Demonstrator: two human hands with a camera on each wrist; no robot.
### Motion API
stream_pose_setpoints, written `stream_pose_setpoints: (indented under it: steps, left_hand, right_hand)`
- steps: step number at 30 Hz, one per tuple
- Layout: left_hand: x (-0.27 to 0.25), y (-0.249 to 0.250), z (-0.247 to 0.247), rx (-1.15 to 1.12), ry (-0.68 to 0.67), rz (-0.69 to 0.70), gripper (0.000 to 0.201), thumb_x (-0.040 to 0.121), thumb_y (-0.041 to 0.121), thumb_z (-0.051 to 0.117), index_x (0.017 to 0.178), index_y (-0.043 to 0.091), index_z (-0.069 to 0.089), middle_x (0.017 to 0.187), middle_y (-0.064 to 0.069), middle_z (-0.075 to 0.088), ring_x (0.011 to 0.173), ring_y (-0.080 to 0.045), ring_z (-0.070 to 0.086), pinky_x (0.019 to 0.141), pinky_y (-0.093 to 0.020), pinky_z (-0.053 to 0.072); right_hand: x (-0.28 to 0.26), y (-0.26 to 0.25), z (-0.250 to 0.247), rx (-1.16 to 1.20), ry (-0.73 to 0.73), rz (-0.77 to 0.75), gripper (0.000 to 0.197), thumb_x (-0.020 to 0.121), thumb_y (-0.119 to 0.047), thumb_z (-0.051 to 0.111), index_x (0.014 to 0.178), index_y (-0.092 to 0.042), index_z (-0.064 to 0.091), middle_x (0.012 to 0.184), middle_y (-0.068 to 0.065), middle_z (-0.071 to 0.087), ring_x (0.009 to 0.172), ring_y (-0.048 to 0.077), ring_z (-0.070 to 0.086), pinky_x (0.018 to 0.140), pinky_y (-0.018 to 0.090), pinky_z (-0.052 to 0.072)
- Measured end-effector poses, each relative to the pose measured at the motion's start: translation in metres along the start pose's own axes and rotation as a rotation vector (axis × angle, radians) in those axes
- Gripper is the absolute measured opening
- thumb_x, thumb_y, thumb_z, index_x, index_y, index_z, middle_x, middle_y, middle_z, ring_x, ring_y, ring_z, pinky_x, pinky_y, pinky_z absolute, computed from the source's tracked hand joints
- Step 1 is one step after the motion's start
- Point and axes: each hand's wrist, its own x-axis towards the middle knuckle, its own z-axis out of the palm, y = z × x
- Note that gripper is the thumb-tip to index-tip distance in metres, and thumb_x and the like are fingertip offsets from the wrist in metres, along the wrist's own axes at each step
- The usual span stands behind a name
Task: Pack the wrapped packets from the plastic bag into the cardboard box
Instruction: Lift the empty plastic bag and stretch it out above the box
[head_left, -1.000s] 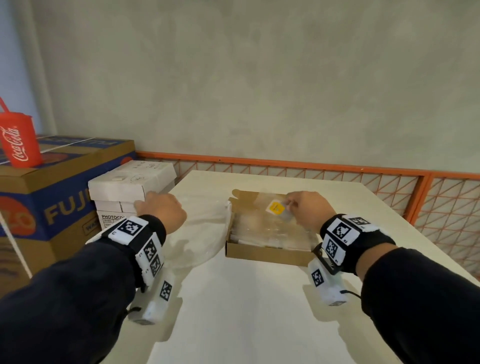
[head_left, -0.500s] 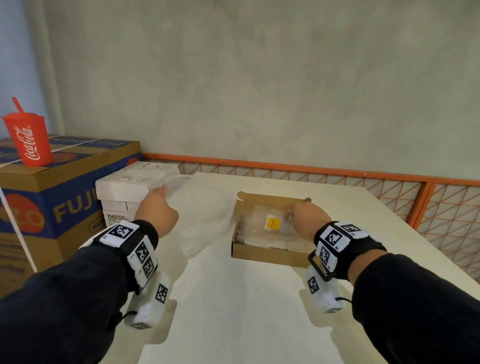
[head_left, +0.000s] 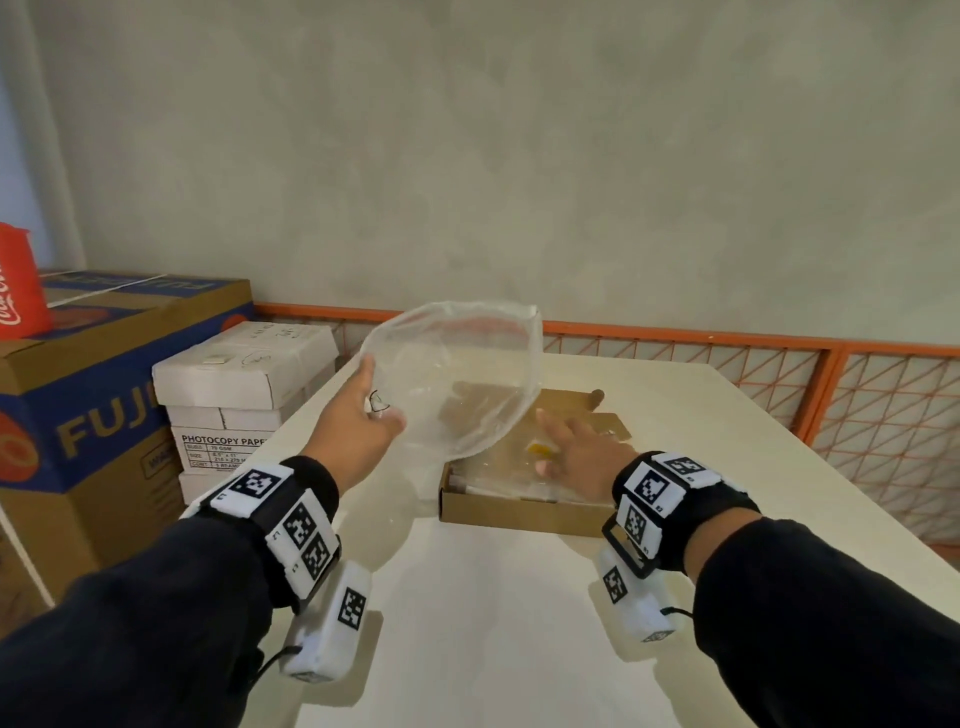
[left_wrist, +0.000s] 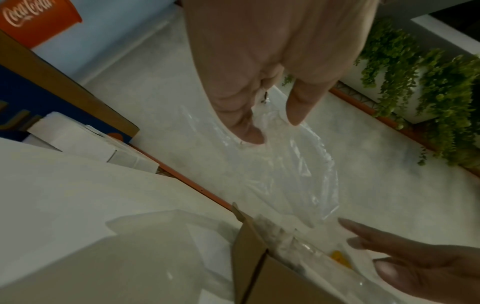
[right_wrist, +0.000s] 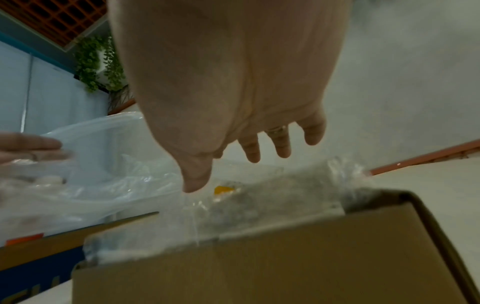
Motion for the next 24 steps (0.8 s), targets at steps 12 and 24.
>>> stream_pose_setpoints:
  steps: [12,24]
  left_hand:
    - [0.014,0.017,0.017,-0.141,0.129,0.051,0.070,0.092,0.008,0.052,0.149,0.026,0.016,0.150,0.015,0.024,0.124,0.010,0.042,0.102,-0.012,0.035]
    - [0.021,0.022,0.011,-0.194,0.216,0.037,0.069,0.092,0.005,0.052,0.149,0.023,0.018,0.153,0.011,0.024,0.122,-0.009,0.048,0.107,-0.026,0.036]
  right_hand:
    - [0.009,-0.018,0.019,-0.008,-0.077,0.014,0.084,0.086,-0.071,0.023,0.149,-0.026,-0.011,0.157,0.002,-0.020,0.145,0.030,-0.013,0.117,0.054,-0.002]
    - [0.037,-0.017,0.017,0.002,-0.048,0.047,0.088,0.080,-0.079,0.016,0.149,-0.029,-0.006,0.158,-0.002,-0.013,0.144,0.036,-0.013,0.115,0.057,-0.003]
